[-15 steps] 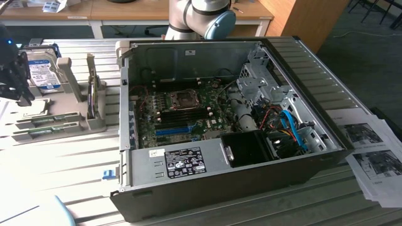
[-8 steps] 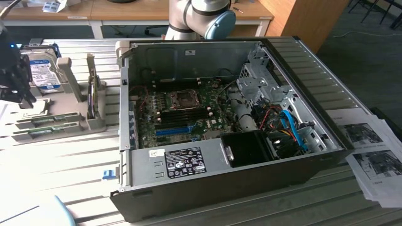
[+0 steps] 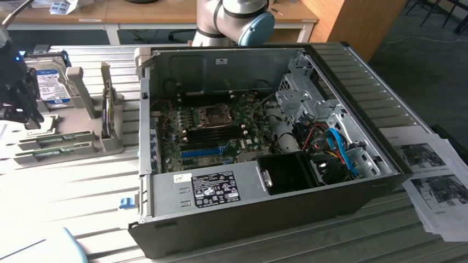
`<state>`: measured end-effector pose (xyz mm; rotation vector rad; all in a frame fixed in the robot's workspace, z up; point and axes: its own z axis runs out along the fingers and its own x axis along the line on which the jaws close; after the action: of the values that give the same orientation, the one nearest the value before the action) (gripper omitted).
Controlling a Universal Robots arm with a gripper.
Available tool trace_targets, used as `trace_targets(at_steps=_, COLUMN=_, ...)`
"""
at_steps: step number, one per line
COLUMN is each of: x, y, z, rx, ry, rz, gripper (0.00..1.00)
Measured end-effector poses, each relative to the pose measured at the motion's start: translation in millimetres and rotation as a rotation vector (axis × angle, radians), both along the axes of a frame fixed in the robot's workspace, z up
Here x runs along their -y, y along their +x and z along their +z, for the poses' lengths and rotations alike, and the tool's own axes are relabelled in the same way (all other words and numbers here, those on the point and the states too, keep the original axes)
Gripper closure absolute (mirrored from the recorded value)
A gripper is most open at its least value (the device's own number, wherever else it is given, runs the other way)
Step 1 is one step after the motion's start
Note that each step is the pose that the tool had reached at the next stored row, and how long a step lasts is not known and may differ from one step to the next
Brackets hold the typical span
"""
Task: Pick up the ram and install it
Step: 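Pick up the ram and move it above insertion slot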
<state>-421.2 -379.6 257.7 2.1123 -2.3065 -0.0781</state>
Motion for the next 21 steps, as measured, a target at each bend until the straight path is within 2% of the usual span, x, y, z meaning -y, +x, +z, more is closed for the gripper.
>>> trace_targets(at_steps=7, x=0.0, y=0.0, z=-2.3, rx=-0.0001, ry=-0.0001, rz=0.0, gripper=0.77)
trace_targets(at_steps=14, x=7.2, y=0.0, z=-2.4, rx=0.0, ry=0.0, rz=0.0, gripper=0.77)
trace_targets(at_steps=21, x=7.5, y=0.0, z=-2.4, rx=0.0, ry=0.0, rz=0.03, gripper=0.77)
